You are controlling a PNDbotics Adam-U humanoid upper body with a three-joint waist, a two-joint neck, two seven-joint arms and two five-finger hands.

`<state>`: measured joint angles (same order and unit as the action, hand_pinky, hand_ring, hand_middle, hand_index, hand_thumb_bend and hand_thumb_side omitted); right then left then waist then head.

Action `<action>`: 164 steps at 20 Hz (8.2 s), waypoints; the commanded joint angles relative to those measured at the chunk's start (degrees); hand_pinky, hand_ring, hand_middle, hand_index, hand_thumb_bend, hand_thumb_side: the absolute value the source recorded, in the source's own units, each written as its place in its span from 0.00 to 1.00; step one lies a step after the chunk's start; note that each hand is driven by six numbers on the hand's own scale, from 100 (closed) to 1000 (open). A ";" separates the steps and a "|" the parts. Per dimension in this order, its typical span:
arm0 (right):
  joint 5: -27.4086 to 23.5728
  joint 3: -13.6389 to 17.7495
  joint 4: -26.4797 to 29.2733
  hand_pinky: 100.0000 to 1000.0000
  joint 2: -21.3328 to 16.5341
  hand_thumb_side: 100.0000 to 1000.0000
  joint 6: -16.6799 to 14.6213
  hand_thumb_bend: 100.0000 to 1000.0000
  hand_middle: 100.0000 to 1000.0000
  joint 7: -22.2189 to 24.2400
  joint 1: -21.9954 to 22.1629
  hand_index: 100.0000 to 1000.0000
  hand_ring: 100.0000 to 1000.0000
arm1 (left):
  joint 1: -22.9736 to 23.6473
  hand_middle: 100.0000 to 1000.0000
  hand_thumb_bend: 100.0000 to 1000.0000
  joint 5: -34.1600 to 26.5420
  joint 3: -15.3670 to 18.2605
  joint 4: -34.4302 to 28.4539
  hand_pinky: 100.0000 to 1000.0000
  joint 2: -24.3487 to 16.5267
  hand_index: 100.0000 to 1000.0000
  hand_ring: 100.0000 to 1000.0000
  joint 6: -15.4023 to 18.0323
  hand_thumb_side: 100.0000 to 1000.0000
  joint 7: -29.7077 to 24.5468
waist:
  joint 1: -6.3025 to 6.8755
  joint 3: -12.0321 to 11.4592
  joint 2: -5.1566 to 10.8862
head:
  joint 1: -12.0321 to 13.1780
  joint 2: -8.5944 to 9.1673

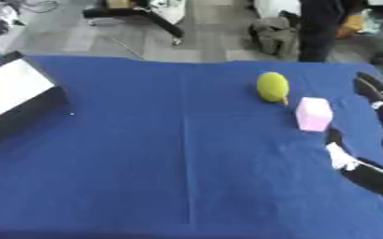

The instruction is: Pick up the objects with one hand, pass them to the other hand, and then place them into the box on the other side of the table.

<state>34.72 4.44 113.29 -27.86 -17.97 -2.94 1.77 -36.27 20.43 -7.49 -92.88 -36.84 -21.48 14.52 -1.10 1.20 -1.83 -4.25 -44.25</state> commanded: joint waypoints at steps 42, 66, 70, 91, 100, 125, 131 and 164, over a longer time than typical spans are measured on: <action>-8.46 -1.88 -56.16 0.83 -8.29 0.83 8.73 0.00 0.96 1.31 -32.28 1.00 0.89 | 12.23 0.50 0.19 -32.87 -17.00 -21.24 0.77 21.43 0.79 0.57 9.93 0.94 -21.28 | -1.46 -9.84 -4.74 | -30.61 0.14; 3.43 -2.50 -58.78 1.00 -6.94 0.71 12.57 0.00 0.99 -8.31 -32.13 1.00 1.00 | 12.77 0.50 0.20 -31.14 -17.65 -19.97 0.77 21.60 0.80 0.57 10.24 0.97 -22.58 | -1.91 -10.94 -5.40 | -31.84 0.14; 3.27 -2.55 -59.80 1.00 -6.65 0.76 12.92 0.00 0.98 -7.45 -31.82 1.00 1.00 | 12.74 0.50 0.20 -31.08 -17.69 -19.96 0.77 21.57 0.80 0.57 10.25 0.97 -22.63 | -1.98 -10.93 -5.42 | -31.83 0.14; 3.84 -2.48 -64.67 1.00 -6.24 0.87 15.68 0.00 0.96 -3.58 -30.83 1.00 0.99 | 12.58 0.50 0.20 -30.82 -17.97 -19.93 0.77 21.52 0.80 0.57 10.12 0.98 -22.82 | -2.32 -11.36 -5.72 | -31.90 0.14; 5.62 -2.58 -65.87 0.97 -6.21 0.71 17.77 0.00 0.96 -2.47 -30.49 1.00 0.97 | 12.70 0.50 0.20 -30.89 -18.02 -19.86 0.77 21.66 0.80 0.57 10.14 0.98 -22.76 | -2.33 -11.40 -5.67 | -31.95 0.14; -5.42 -2.77 -46.54 0.28 -3.25 0.31 9.67 0.00 0.43 -13.79 -28.72 0.63 0.39 | 14.06 0.49 0.21 -30.42 -17.41 -16.95 0.77 22.21 0.80 0.57 9.92 1.00 -20.83 | -2.02 -9.65 -5.00 | -25.80 0.14; -11.15 -5.17 -26.65 0.29 0.08 0.41 8.62 0.00 0.43 -9.08 -26.21 0.64 0.40 | 15.18 0.49 0.18 -28.65 -17.48 -9.87 0.77 23.26 0.80 0.57 9.36 1.00 -17.64 | -1.83 -8.38 -4.51 | -17.16 0.14; -46.69 -18.90 -3.06 0.30 14.10 0.41 17.94 0.00 0.42 8.54 -24.76 0.65 0.40 | 10.39 0.63 0.24 1.46 -25.45 -10.41 0.79 27.40 0.84 0.69 28.83 0.48 -8.05 | -3.62 -8.79 -3.62 | -8.08 0.14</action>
<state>-10.48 -14.87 110.45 -13.68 -0.87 5.79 -22.13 -25.41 21.20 -32.85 -102.25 -10.00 6.98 5.63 -4.88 -7.55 -6.41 -11.81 -44.26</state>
